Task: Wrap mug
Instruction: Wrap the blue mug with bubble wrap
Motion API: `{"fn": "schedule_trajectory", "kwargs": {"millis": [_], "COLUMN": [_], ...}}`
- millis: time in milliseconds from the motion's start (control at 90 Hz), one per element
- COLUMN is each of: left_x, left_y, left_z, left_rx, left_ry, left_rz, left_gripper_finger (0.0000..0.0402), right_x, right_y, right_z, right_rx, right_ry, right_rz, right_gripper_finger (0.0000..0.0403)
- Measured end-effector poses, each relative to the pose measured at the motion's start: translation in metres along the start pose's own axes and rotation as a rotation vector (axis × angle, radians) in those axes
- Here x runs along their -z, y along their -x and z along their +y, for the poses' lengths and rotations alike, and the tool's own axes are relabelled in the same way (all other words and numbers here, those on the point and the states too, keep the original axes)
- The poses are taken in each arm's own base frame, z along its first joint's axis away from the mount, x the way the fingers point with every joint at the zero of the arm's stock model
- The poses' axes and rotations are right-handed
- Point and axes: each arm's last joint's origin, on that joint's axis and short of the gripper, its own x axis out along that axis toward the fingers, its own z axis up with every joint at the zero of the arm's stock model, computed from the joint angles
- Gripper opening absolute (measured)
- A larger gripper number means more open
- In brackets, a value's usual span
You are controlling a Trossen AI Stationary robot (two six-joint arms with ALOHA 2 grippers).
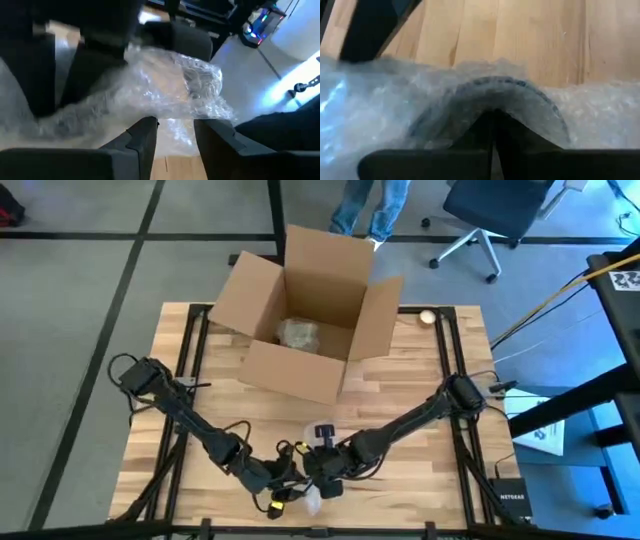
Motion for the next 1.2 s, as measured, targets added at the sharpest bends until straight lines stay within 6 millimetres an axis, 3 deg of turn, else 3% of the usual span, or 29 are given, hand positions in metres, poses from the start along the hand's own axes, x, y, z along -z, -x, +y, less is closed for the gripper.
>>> {"fn": "schedule_trajectory", "kwargs": {"millis": [411, 589, 711, 967, 1200], "left_x": [0.018, 0.009, 0.0, -0.01, -0.01], "left_y": [0.009, 0.019, 0.017, 0.002, -0.007], "left_z": [-0.003, -0.012, -0.014, 0.014, 0.032], "left_rx": [-0.045, 0.033, 0.052, -0.07, -0.125], "left_ry": [0.1, 0.168, 0.088, 0.007, 0.049], "left_rz": [0.179, 0.172, 0.066, 0.02, 0.054], "left_gripper_finger": [0.0115, 0.0115, 0.0115, 0.0115, 0.0115], "right_x": [0.0, 0.0, -0.001, -0.002, -0.002], "right_y": [-0.001, -0.001, -0.001, -0.001, 0.0], "right_z": [0.001, 0.001, 0.001, 0.001, 0.001], "right_rx": [-0.003, -0.009, -0.009, -0.013, -0.006], "right_ry": [-0.006, -0.007, -0.007, -0.01, -0.008], "right_rz": [-0.005, -0.006, -0.008, -0.02, -0.011], "right_gripper_finger": [0.0001, 0.0001, 0.0001, 0.0001, 0.0001]}}
